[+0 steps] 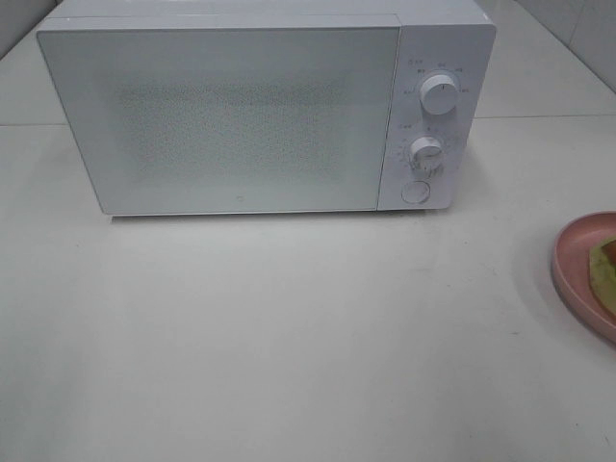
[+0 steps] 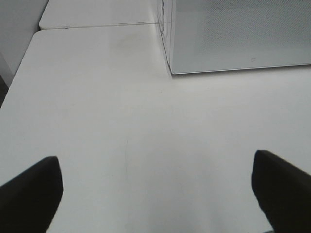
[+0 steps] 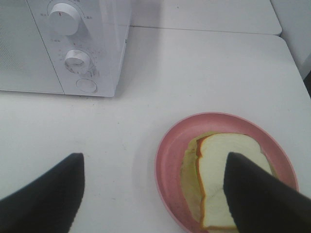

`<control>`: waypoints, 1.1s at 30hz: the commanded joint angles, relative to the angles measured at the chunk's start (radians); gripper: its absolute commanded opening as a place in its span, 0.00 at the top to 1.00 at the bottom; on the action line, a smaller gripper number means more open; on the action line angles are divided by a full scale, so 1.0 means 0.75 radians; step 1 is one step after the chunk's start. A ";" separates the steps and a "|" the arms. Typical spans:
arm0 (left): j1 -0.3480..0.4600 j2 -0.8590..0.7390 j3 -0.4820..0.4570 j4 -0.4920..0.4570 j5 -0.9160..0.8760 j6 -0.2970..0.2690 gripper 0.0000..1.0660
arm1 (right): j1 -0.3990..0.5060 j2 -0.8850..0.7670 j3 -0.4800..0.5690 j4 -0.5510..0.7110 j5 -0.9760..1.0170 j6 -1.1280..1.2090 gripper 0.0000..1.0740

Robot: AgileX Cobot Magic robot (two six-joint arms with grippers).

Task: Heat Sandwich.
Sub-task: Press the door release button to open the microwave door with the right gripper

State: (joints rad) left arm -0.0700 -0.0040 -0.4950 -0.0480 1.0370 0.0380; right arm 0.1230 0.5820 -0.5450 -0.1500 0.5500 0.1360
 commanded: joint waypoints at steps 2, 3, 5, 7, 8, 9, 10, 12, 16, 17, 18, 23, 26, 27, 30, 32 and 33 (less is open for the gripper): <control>-0.004 -0.035 0.001 0.003 -0.011 0.003 0.05 | -0.008 0.084 -0.004 -0.003 -0.115 -0.004 0.29; -0.004 -0.035 0.001 0.003 -0.011 0.003 0.05 | -0.008 0.128 -0.004 -0.003 -0.159 -0.004 0.29; -0.004 -0.035 0.001 0.003 -0.011 0.003 0.05 | -0.008 0.149 -0.004 -0.003 -0.179 -0.004 0.29; -0.004 -0.035 0.001 0.003 -0.011 0.003 0.05 | -0.008 0.207 -0.004 -0.003 -0.247 -0.004 0.29; -0.004 -0.035 0.001 0.003 -0.011 0.003 0.05 | -0.008 0.207 -0.004 -0.003 -0.247 -0.004 0.29; -0.004 -0.035 0.001 0.003 -0.011 0.003 0.05 | -0.008 0.228 -0.004 -0.003 -0.271 -0.004 0.29; -0.004 -0.035 0.001 0.003 -0.011 0.003 0.05 | -0.008 0.251 -0.004 -0.003 -0.296 -0.004 0.29; -0.004 -0.035 0.001 0.003 -0.011 0.003 0.05 | -0.008 0.293 -0.004 -0.003 -0.341 -0.004 0.29; -0.004 -0.035 0.001 0.003 -0.011 0.003 0.05 | -0.008 0.395 -0.004 -0.003 -0.480 -0.004 0.29; -0.004 -0.035 0.001 0.003 -0.011 0.003 0.05 | -0.008 0.395 -0.004 -0.003 -0.480 -0.004 0.29; -0.004 -0.035 0.001 0.003 -0.011 0.003 0.05 | -0.008 0.415 -0.004 -0.003 -0.501 -0.004 0.29; -0.004 -0.035 0.001 0.003 -0.011 0.003 0.05 | -0.008 0.519 -0.004 -0.004 -0.629 -0.004 0.29; -0.004 -0.035 0.001 0.003 -0.011 0.003 0.05 | -0.008 0.588 -0.004 -0.011 -0.723 -0.004 0.29; -0.004 -0.035 0.001 0.003 -0.011 0.003 0.05 | -0.008 0.615 -0.004 -0.011 -0.751 -0.005 0.29; -0.004 -0.035 0.001 0.003 -0.011 0.003 0.05 | -0.007 0.715 0.012 -0.011 -0.875 -0.005 0.29; -0.004 -0.035 0.001 0.003 -0.011 0.003 0.05 | -0.005 0.737 0.029 -0.011 -0.936 -0.007 0.29; -0.004 -0.035 0.001 0.003 -0.011 0.003 0.05 | -0.004 0.779 0.075 -0.008 -1.083 -0.012 0.29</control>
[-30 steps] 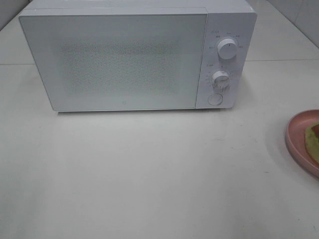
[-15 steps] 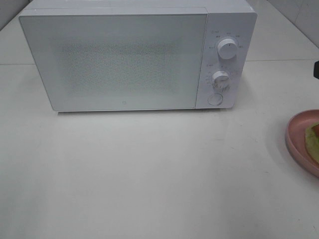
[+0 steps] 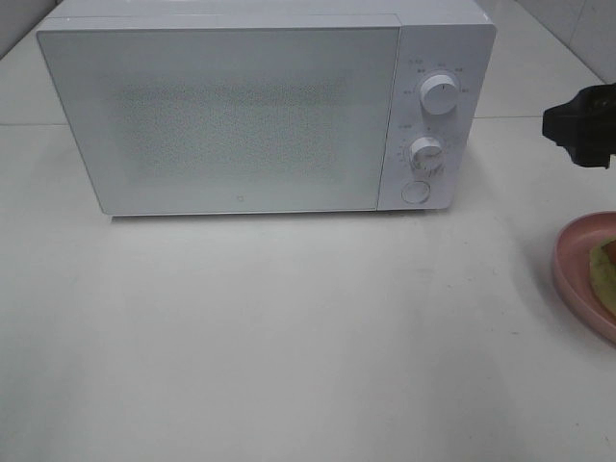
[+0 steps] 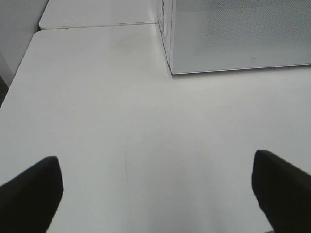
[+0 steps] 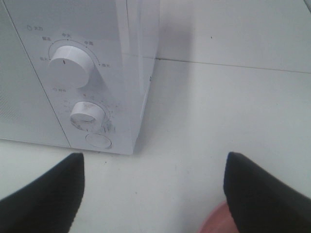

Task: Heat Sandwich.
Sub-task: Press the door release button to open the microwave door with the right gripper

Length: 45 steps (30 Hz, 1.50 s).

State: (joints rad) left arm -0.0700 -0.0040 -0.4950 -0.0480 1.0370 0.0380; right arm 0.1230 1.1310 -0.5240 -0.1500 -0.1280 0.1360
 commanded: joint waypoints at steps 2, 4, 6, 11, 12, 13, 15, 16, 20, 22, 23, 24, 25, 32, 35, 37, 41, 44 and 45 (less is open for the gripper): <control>-0.004 -0.035 0.001 0.003 -0.011 0.003 0.05 | -0.004 0.068 0.072 0.003 -0.251 -0.013 0.29; -0.004 -0.035 0.001 0.003 -0.011 0.003 0.05 | -0.004 0.120 0.131 0.065 -0.411 -0.023 0.29; -0.004 -0.035 0.001 0.003 -0.011 0.003 0.05 | -0.004 0.148 0.169 0.104 -0.508 -0.061 0.29; -0.004 -0.035 0.001 0.003 -0.011 0.003 0.05 | 0.027 0.204 0.249 0.200 -0.691 -0.171 0.29; -0.004 -0.035 0.001 0.003 -0.011 0.003 0.05 | 0.052 0.217 0.267 0.255 -0.739 -0.201 0.29; -0.004 -0.035 0.001 0.003 -0.011 0.003 0.05 | 0.111 0.235 0.295 0.345 -0.809 -0.263 0.29; -0.004 -0.035 0.001 0.003 -0.011 0.003 0.05 | 0.181 0.256 0.316 0.439 -0.879 -0.329 0.29; -0.004 -0.035 0.001 0.003 -0.011 0.003 0.05 | 0.181 0.256 0.316 0.439 -0.879 -0.329 0.29; -0.004 -0.035 0.001 0.003 -0.011 0.003 0.05 | 0.363 0.335 0.351 0.699 -1.029 -0.475 0.29; -0.004 -0.035 0.001 0.003 -0.011 0.003 0.05 | 0.427 0.361 0.360 0.775 -1.084 -0.491 0.29; -0.004 -0.035 0.001 0.003 -0.011 0.003 0.05 | 0.461 0.376 0.364 0.813 -1.119 -0.493 0.29; -0.004 -0.035 0.001 0.003 -0.011 0.003 0.05 | 0.489 0.388 0.365 0.845 -1.148 -0.493 0.29; -0.004 -0.035 0.001 0.003 -0.011 0.003 0.05 | 0.489 0.388 0.365 0.845 -1.148 -0.493 0.29; -0.004 -0.035 0.001 0.003 -0.011 0.003 0.05 | 0.712 0.489 0.365 1.080 -1.289 -0.493 0.29; -0.004 -0.035 0.001 0.003 -0.011 0.003 0.05 | 0.785 0.532 0.365 1.151 -1.328 -0.493 0.29; -0.004 -0.035 0.001 0.003 -0.011 0.003 0.05 | 0.825 0.568 0.365 1.200 -1.357 -0.493 0.29; -0.004 -0.035 0.001 0.003 -0.011 0.003 0.05 | 0.897 0.621 0.365 1.263 -1.397 -0.493 0.29; -0.004 -0.035 0.001 0.003 -0.011 0.003 0.05 | 0.944 0.652 0.365 1.291 -1.405 -0.491 0.29; -0.004 -0.035 0.001 0.003 -0.011 0.003 0.05 | 0.960 0.665 0.365 1.307 -1.405 -0.488 0.29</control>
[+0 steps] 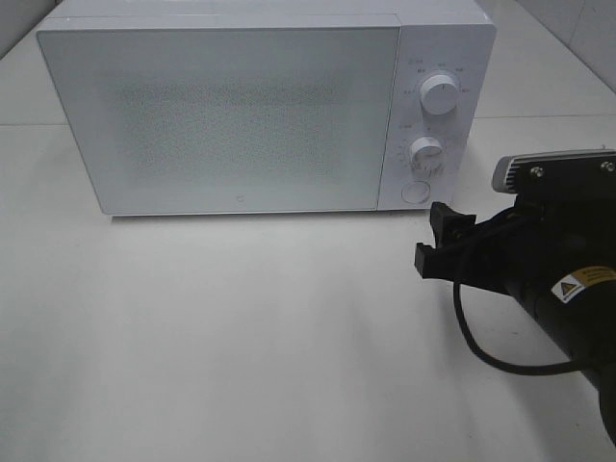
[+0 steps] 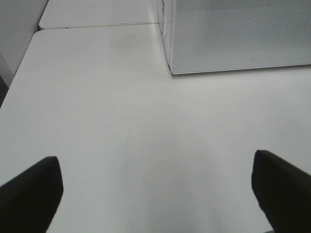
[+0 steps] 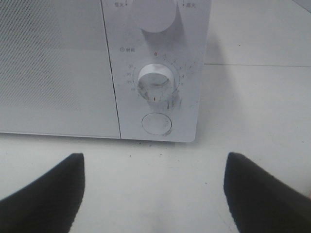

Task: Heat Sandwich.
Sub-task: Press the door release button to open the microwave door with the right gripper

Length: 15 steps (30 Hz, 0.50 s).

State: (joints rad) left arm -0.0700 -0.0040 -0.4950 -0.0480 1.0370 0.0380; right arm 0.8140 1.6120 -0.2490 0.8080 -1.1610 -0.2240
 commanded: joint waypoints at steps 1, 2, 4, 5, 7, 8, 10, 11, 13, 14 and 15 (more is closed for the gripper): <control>-0.004 -0.035 0.001 0.003 -0.011 0.003 0.05 | 0.049 0.032 -0.001 0.043 -0.028 -0.008 0.29; -0.004 -0.035 0.001 0.003 -0.011 0.003 0.05 | 0.061 0.041 -0.001 0.059 -0.028 -0.008 0.29; -0.004 -0.035 0.001 0.003 -0.011 0.003 0.05 | 0.081 0.049 -0.001 0.089 -0.035 -0.008 0.29; -0.004 -0.035 0.001 0.003 -0.011 0.003 0.05 | 0.091 0.052 -0.001 0.101 -0.039 -0.009 0.29; -0.004 -0.035 0.001 0.003 -0.011 0.003 0.05 | 0.101 0.055 -0.001 0.112 -0.048 -0.009 0.29; -0.004 -0.035 0.001 0.003 -0.011 0.003 0.05 | 0.101 0.055 -0.001 0.112 -0.048 -0.008 0.29; -0.004 -0.035 0.001 0.003 -0.011 0.003 0.05 | 0.101 0.055 -0.001 0.112 -0.048 -0.008 0.29; -0.004 -0.035 0.001 0.003 -0.011 0.003 0.05 | 0.101 0.055 -0.001 0.112 -0.048 -0.008 0.29; -0.004 -0.035 0.001 0.003 -0.011 0.003 0.05 | 0.101 0.055 -0.001 0.112 -0.048 -0.005 0.29; -0.004 -0.035 0.001 0.003 -0.011 0.003 0.05 | 0.101 0.055 -0.001 0.112 -0.048 -0.005 0.29; -0.004 -0.035 0.001 0.003 -0.011 0.003 0.05 | 0.101 0.055 -0.001 0.112 -0.047 0.003 0.29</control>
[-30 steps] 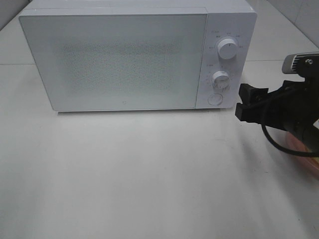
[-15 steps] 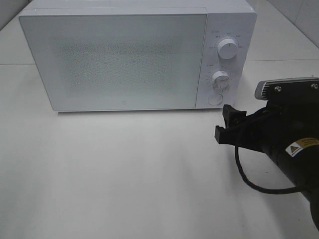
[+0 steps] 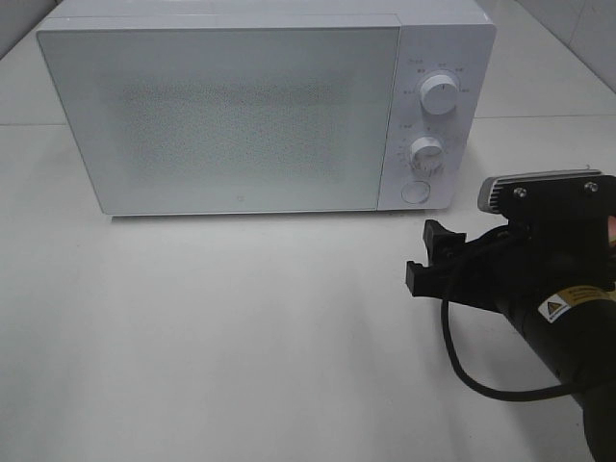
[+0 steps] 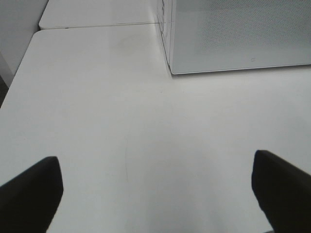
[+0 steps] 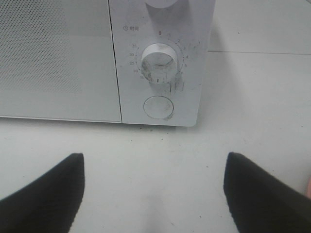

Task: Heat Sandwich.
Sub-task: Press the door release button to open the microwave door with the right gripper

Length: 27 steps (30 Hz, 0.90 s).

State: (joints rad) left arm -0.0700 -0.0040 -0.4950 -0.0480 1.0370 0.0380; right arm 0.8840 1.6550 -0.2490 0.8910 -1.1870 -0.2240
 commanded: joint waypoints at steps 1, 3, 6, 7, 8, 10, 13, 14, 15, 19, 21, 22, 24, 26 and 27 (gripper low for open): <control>-0.004 -0.035 0.001 0.003 -0.011 0.003 0.05 | 0.008 -0.003 -0.001 0.001 -0.012 0.016 0.29; -0.004 -0.035 0.001 0.003 -0.011 0.003 0.05 | 0.008 -0.003 -0.001 0.001 -0.004 0.116 0.29; -0.004 -0.035 0.001 0.003 -0.011 0.003 0.05 | 0.008 -0.003 -0.001 0.012 -0.007 0.220 0.29; -0.004 -0.035 0.001 0.003 -0.011 0.003 0.05 | 0.005 -0.003 -0.001 0.012 -0.015 0.247 0.29; -0.004 -0.035 0.001 0.003 -0.011 0.003 0.05 | 0.005 -0.003 -0.001 0.012 -0.015 0.247 0.29; -0.004 -0.035 0.001 0.003 -0.011 0.003 0.05 | 0.005 -0.003 -0.001 0.012 -0.035 0.352 0.29; -0.004 -0.035 0.001 0.003 -0.011 0.003 0.05 | 0.005 -0.003 -0.001 0.012 -0.045 0.423 0.29; -0.004 -0.035 0.001 0.003 -0.011 0.003 0.05 | 0.005 -0.003 -0.001 0.012 -0.051 0.471 0.29; -0.004 -0.035 0.001 0.003 -0.011 0.003 0.05 | 0.005 -0.003 -0.001 0.012 -0.052 0.584 0.29; -0.004 -0.035 0.001 0.003 -0.011 0.003 0.05 | 0.005 -0.003 -0.001 0.012 -0.040 0.899 0.29; -0.004 -0.035 0.001 0.003 -0.011 0.003 0.05 | 0.005 -0.003 -0.001 0.011 -0.036 1.068 0.30; -0.004 -0.035 0.001 0.003 -0.011 0.003 0.05 | 0.005 -0.003 -0.001 0.011 -0.036 1.068 0.30; -0.004 -0.035 0.001 0.003 -0.011 0.003 0.05 | 0.005 -0.003 -0.001 0.011 -0.027 1.349 0.32; -0.004 -0.035 0.001 0.003 -0.011 0.003 0.05 | 0.005 -0.003 -0.001 0.011 -0.020 1.417 0.33; -0.004 -0.035 0.001 0.003 -0.011 0.003 0.05 | 0.005 -0.003 -0.001 0.011 -0.011 1.500 0.33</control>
State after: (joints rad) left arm -0.0700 -0.0040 -0.4950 -0.0480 1.0370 0.0380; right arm 0.8840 1.6550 -0.2490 0.9000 -1.2000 0.8540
